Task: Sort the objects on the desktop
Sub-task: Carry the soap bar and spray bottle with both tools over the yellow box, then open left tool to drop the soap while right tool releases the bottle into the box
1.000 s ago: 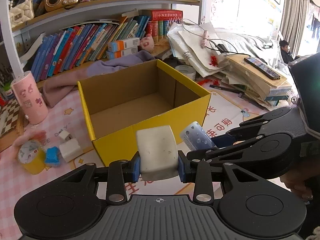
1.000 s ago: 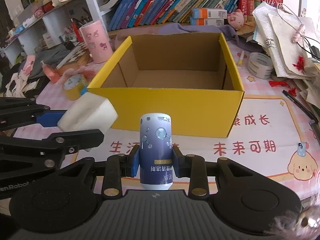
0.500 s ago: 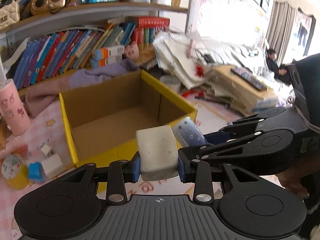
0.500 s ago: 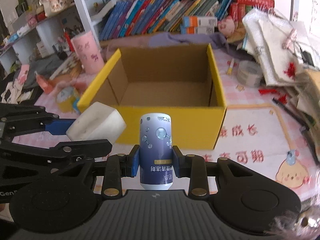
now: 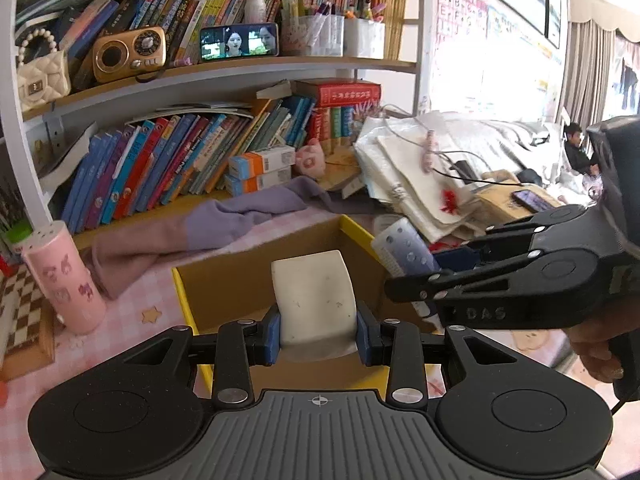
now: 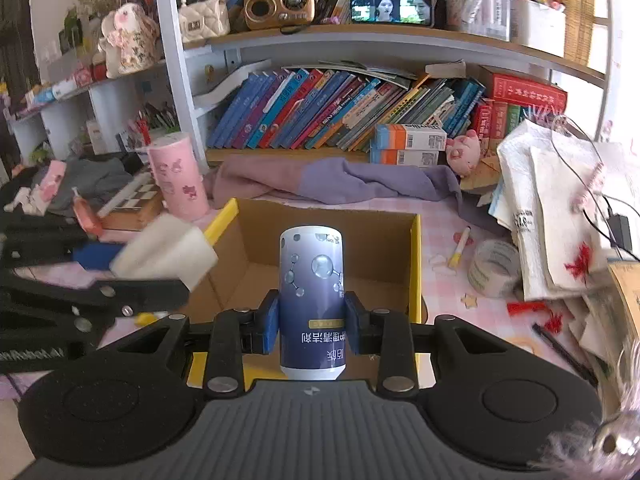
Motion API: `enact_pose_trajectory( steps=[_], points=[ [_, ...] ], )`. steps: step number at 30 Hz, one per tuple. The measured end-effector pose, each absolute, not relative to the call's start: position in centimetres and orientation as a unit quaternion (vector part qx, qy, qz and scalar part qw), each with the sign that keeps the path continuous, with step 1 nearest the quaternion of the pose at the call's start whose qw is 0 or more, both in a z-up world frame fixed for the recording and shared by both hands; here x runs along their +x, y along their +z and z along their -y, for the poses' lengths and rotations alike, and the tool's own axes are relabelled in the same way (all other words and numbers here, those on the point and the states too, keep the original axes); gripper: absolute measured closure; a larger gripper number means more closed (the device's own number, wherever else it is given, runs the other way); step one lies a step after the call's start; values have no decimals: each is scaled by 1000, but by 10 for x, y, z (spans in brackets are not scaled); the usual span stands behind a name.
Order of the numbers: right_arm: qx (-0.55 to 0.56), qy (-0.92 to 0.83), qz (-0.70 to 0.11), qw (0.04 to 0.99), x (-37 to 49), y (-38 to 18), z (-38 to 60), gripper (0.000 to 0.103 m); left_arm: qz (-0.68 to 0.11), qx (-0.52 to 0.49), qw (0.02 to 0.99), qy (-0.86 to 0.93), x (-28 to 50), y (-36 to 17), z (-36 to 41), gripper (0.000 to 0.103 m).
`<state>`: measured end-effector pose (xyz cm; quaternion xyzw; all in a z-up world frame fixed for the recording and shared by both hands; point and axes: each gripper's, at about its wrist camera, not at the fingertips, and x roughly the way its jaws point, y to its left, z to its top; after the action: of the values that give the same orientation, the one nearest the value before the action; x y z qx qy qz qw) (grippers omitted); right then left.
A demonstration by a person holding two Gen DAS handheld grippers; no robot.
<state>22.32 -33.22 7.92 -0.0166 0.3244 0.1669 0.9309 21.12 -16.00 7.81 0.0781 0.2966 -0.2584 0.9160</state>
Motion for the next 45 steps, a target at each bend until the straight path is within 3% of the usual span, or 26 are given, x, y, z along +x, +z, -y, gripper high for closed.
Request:
enact_pose_trajectory(
  steps=[16, 34, 39, 45],
  points=[
    [-129, 193, -447, 864, 365, -6, 300, 73, -391, 166, 888, -178, 328, -7, 191, 68],
    [-240, 229, -505, 797, 388, -41, 291, 73, -449, 191, 857, -164, 341, -32, 220, 64],
    [-238, 234, -508, 794, 388, -41, 290, 72, -437, 183, 868, -145, 340, -28, 216, 54],
    [-244, 227, -473, 816, 379, -31, 291, 65, -408, 182, 885, -129, 332, -16, 208, 32]
  ],
)
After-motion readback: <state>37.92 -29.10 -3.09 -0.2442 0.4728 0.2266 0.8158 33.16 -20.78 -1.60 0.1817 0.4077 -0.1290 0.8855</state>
